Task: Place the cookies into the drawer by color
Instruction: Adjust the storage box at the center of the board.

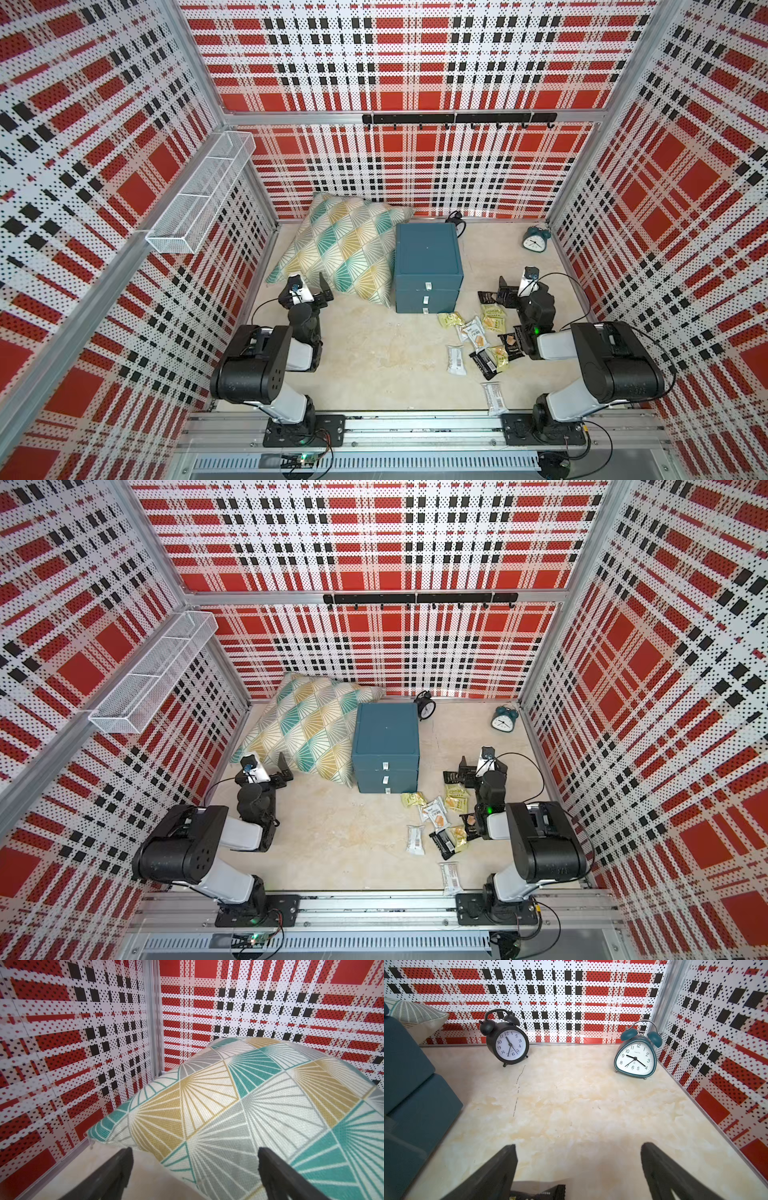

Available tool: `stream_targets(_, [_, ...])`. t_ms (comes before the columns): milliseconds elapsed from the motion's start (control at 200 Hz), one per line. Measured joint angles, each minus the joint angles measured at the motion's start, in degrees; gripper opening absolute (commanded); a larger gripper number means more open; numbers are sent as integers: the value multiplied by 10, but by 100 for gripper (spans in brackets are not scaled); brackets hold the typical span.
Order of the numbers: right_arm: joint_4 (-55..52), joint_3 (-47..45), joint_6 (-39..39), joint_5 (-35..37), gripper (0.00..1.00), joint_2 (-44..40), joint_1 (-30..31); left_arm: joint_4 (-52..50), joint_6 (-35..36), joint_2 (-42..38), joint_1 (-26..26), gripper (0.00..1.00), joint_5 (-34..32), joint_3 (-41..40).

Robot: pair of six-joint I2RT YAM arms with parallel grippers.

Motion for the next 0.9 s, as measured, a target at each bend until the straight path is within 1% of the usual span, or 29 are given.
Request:
stream_targets(586, [0,0,0,0,100,0,0,0,0,0,0,99,0,0])
stream_targets(656, [-20,1,-1,-1,100,-12,0,0,1,0,-4,99,-7,0])
stream_targets(737, [-74,13,0,3,100,-47,3,-1,8,-20,-30,99,-47,-9])
stream_targets(897, [-156,34,6,14,100,-146,9,13,63,-109,-130,99,-149,-42])
